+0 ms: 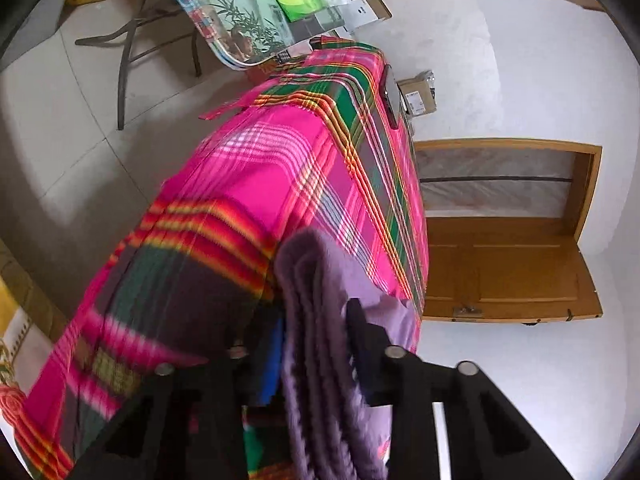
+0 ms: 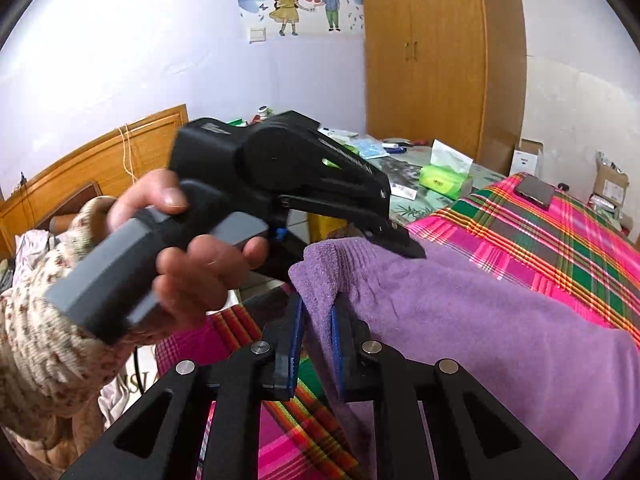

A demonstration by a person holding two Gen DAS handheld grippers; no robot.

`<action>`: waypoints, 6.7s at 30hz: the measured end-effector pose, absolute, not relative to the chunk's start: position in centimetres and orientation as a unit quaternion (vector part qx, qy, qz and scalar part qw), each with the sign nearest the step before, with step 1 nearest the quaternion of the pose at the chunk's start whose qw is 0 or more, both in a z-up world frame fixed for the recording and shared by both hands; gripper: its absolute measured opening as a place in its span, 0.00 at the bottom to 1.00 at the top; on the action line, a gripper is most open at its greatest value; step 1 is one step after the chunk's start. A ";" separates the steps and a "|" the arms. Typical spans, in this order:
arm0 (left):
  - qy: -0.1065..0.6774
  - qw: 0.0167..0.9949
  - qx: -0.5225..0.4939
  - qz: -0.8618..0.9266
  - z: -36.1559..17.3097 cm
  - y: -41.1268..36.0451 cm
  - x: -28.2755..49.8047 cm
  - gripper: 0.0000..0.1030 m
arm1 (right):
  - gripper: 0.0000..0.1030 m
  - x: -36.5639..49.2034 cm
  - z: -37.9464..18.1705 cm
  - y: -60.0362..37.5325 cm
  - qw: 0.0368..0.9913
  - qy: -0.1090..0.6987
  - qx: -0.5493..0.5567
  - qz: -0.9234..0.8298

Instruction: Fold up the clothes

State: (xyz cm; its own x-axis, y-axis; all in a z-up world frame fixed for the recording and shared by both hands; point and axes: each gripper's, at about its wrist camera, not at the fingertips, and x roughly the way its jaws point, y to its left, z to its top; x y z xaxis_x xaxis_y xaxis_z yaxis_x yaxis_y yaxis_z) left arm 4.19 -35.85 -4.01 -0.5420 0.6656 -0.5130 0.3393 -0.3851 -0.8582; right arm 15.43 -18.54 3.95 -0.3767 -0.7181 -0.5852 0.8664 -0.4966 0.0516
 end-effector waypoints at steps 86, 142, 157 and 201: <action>-0.282 0.203 -0.439 0.829 10.9 -14.2 2.0 0.13 | 0.11 18.7 10.9 0.5 0.348 -0.039 0.217 -0.911; -0.332 0.123 -0.471 0.808 1.9 -14.7 4.8 0.24 | 0.31 17.0 2.3 13.6 0.212 -0.168 0.361 -0.892; -0.341 0.126 -0.488 0.794 0.0 -15.3 5.2 0.24 | 0.47 9.3 3.8 13.9 0.255 -0.214 0.385 -0.861; -0.335 0.119 -0.498 0.791 -0.5 -16.0 5.8 0.24 | 0.22 5.9 1.2 12.0 0.248 -0.214 0.449 -0.831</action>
